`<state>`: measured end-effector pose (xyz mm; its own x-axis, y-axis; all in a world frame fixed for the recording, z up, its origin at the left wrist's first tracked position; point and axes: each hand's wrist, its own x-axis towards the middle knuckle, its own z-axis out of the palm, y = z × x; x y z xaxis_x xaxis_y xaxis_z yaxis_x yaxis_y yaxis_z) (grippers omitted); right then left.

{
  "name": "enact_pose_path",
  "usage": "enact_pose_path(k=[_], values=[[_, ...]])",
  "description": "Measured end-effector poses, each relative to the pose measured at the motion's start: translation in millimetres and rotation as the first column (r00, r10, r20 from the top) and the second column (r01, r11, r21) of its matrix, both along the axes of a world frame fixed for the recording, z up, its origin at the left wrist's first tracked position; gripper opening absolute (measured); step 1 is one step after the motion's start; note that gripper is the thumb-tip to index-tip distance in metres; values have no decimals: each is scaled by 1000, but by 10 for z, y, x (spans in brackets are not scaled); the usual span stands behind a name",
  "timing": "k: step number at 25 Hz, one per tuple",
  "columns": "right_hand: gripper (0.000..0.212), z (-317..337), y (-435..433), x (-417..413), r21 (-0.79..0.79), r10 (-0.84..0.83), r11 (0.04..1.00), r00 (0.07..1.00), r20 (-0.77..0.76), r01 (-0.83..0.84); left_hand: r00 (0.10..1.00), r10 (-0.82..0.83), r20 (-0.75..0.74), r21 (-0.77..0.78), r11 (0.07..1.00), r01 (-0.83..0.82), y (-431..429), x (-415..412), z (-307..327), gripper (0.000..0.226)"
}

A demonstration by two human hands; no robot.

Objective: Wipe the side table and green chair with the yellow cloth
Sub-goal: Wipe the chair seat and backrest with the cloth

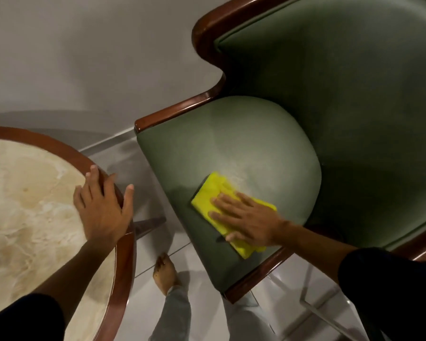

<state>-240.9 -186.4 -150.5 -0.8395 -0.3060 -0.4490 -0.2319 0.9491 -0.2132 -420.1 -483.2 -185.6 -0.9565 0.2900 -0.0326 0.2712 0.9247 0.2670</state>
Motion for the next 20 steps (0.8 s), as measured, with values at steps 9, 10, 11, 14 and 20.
enact_pose_path(k=[9,10,11,14,20], values=[[70,233,170,-91,155,-588,806,745,315,571,700,-631,335,-16,739,674,1511,517,262,88],[63,266,231,-149,108,-570,814,748,340,571,654,-680,331,-67,674,735,1587,493,258,81],[56,335,326,-197,66,-569,803,729,379,593,608,-716,343,-71,625,777,1669,465,267,69],[47,713,837,-240,-28,-596,713,627,502,700,473,-701,533,163,634,756,2051,428,493,49],[65,2007,2135,156,-365,-893,382,441,92,849,207,-649,732,639,759,120,3277,618,1272,30]])
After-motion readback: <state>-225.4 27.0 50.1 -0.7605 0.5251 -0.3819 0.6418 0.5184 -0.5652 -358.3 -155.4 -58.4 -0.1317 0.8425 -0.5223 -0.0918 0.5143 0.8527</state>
